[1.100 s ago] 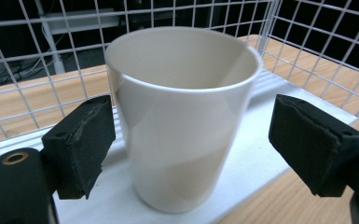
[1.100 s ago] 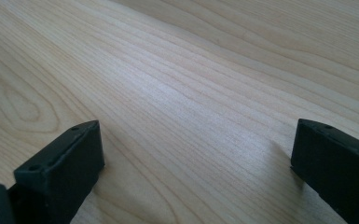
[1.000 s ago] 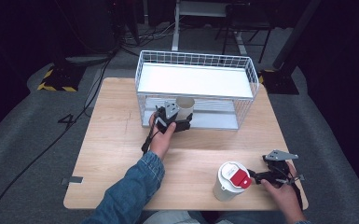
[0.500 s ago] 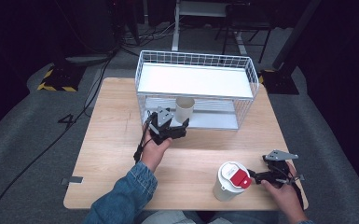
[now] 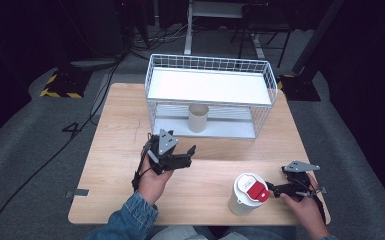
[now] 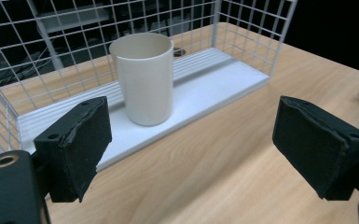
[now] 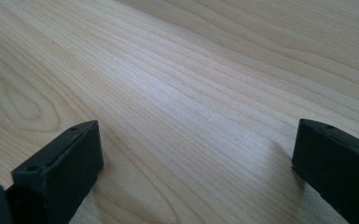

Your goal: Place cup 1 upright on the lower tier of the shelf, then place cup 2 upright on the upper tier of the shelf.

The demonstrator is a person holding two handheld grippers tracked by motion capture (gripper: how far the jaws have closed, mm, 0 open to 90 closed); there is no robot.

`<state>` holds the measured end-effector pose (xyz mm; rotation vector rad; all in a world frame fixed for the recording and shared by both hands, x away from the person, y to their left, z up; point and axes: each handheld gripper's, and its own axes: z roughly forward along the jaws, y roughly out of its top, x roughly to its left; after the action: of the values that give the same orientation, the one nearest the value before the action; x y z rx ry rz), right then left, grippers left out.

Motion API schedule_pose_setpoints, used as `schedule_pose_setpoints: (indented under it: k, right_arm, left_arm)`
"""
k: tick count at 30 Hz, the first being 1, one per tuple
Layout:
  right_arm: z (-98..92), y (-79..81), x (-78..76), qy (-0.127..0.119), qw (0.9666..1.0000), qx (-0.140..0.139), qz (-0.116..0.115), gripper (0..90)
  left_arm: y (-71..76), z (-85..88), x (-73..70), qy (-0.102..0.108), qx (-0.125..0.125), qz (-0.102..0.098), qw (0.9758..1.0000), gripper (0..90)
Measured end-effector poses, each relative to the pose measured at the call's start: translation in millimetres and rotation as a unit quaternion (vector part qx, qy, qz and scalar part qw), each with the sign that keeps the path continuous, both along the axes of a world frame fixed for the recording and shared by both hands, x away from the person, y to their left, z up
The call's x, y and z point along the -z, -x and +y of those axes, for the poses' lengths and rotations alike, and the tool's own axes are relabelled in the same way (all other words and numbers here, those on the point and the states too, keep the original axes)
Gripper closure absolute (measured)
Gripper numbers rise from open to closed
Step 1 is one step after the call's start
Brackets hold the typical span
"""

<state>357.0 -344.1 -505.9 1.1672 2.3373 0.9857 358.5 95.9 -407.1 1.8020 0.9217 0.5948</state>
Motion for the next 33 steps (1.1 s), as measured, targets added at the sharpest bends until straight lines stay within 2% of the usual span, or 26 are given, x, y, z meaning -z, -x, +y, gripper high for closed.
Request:
schedule_pose_setpoints:
  k: [2, 3, 6, 9, 12, 15, 20, 27, 29, 33]
  right_arm:
    - [0.0, 0.0, 0.0, 0.0, 1.0, -0.001, 0.0, 1.9]
    - [0.0, 0.0, 0.0, 0.0, 1.0, -0.001, 0.0, 1.9]
    - [0.2, -0.3, 0.0, 0.001, 1.0, -0.003, 0.002, 0.9]
    - [0.5, -0.5, 0.1, 0.001, 1.0, -0.004, 0.003, 0.5]
    - [0.6, -0.6, 0.0, 0.001, 1.0, -0.004, 0.003, 0.4]
    - [0.7, -0.5, 0.0, 0.002, 1.0, -0.005, 0.003, 0.1]
    - [0.6, -0.2, -0.1, 0.003, 1.0, -0.002, 0.003, 0.1]
    - [-1.4, 2.3, -0.2, 0.001, 1.0, 0.006, 0.002, 0.5]
    - [-2.3, 4.5, -0.4, -0.002, 1.0, 0.008, 0.0, 0.5]
    - [-3.3, 8.0, -2.7, -0.003, 0.9999, 0.009, -0.005, 0.5]
  left_arm:
    - [10.9, 6.2, -0.1, 0.012, 0.016, 0.003, 0.9998, 11.9]
    - [10.9, 6.2, -0.1, 0.012, 0.016, 0.003, 0.9998, 10.9]
    - [17.9, 10.9, -1.5, 0.012, 0.017, 0.016, 0.9996, 10.1]
    - [23.3, 15.1, -2.0, 0.022, 0.027, 0.038, 0.9987, 6.4]
    - [26.0, 19.7, -1.4, 0.017, 0.044, 0.057, 0.9972, 0.0]
    - [31.6, 27.2, 1.8, 0.018, 0.046, 0.06, 0.9969, 0.0]
    - [34.7, 37.2, 9.8, 0.007, 0.049, 0.069, 0.9964, 0.0]
    - [38.5, 59.4, 28.4, -0.008, 0.028, 0.085, 0.996, 0.0]
    - [39.9, 69.1, 36.3, -0.011, 0.019, 0.096, 0.9951, 0.0]
    - [40.7, 77.9, 43.7, -0.014, 0.009, 0.104, 0.9944, 0.0]
